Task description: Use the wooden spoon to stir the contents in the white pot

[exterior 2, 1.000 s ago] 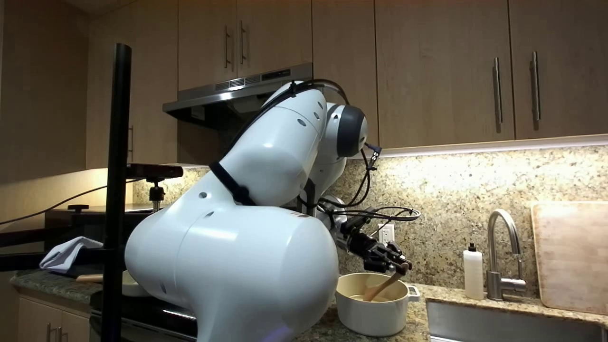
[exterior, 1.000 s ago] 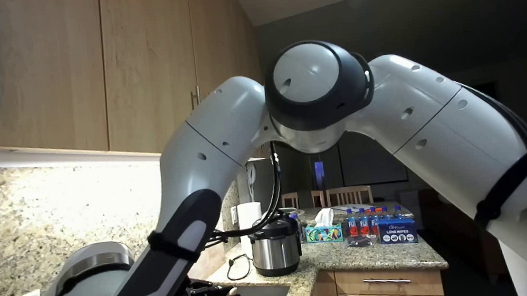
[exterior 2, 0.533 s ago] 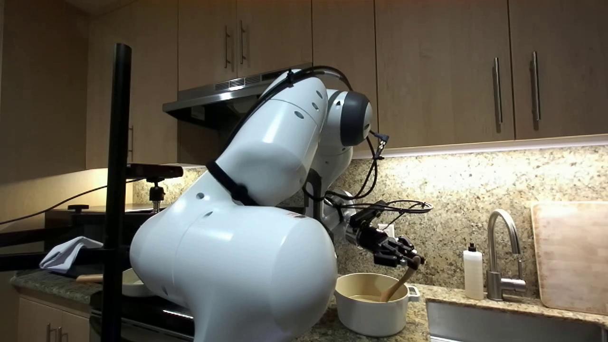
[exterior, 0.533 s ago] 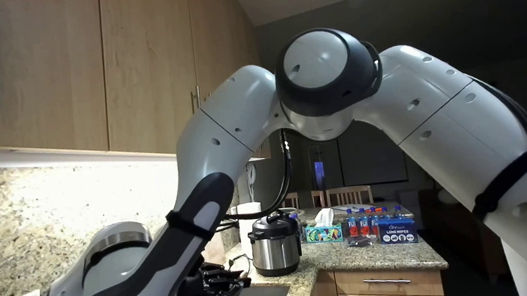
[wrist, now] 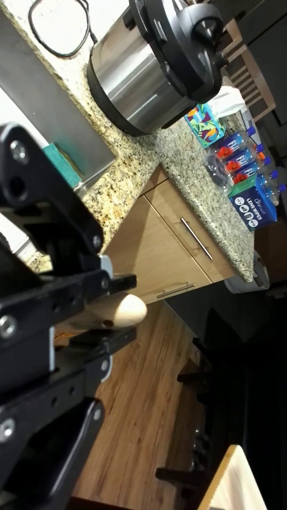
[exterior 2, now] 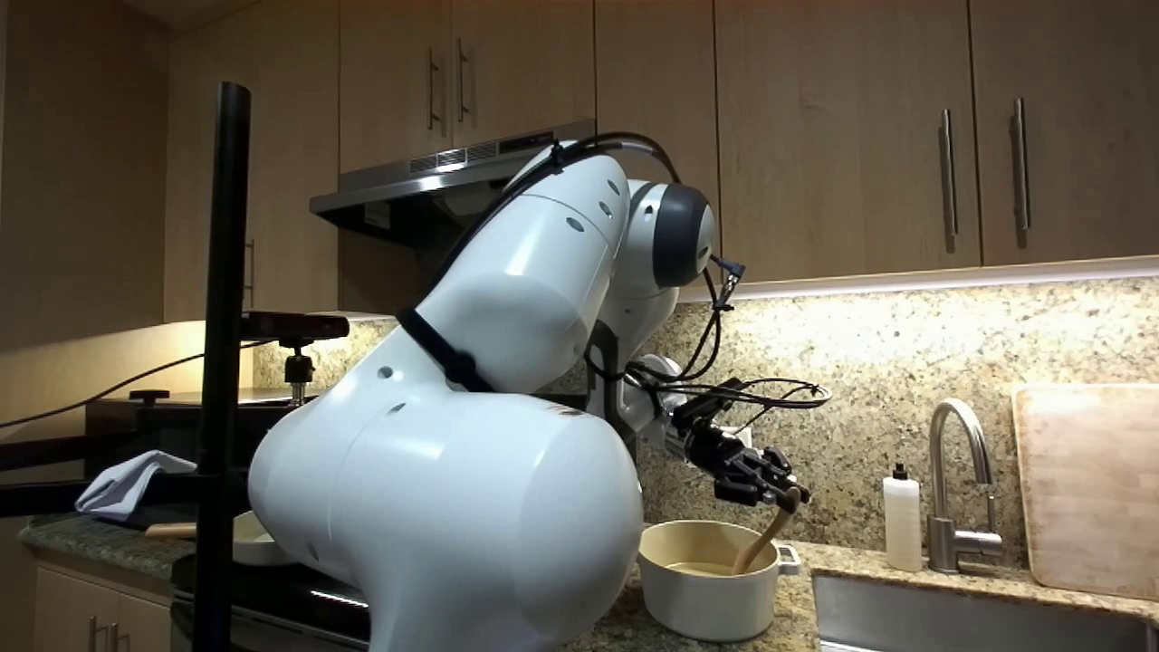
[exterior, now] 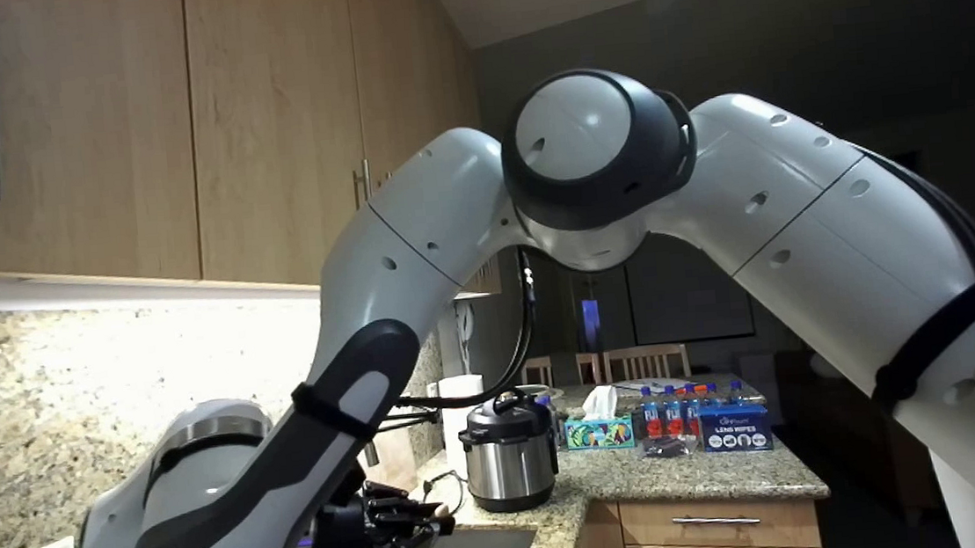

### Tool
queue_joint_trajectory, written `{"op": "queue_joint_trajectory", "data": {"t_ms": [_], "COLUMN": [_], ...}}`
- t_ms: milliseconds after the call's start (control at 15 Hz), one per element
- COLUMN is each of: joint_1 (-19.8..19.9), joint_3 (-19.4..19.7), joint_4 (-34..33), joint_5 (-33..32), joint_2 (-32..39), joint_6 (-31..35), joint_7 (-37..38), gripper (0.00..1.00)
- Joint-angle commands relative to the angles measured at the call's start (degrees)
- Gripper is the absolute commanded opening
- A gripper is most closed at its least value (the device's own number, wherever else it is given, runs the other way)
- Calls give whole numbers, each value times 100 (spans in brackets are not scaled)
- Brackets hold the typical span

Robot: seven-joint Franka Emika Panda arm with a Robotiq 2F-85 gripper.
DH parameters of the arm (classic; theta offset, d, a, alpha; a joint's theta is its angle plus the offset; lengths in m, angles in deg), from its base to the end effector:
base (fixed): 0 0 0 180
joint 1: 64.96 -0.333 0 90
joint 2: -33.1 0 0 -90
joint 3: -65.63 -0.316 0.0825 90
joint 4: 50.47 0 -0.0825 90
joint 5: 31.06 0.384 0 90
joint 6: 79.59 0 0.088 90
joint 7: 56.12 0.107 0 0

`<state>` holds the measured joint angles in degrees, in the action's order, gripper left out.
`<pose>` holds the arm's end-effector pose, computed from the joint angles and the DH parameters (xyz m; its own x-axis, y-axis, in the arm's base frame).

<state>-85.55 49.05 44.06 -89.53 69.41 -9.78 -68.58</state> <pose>0.5445 0.2465 0.2622 0.4083 0.2446 -0.8794 0.9113 -0.1648 0.3773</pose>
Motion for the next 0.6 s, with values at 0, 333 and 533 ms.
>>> {"op": "queue_joint_trajectory", "data": {"t_ms": [0,333,533], "joint_1": [-121,-295,-326], "joint_3": [-8,-111,-168], "joint_4": [-415,-386,-174], "joint_5": [188,286,219], "joint_2": [229,246,87], "joint_6": [-64,-222,-175], "joint_7": [-65,-604,-877], "gripper": [9,9,9]}}
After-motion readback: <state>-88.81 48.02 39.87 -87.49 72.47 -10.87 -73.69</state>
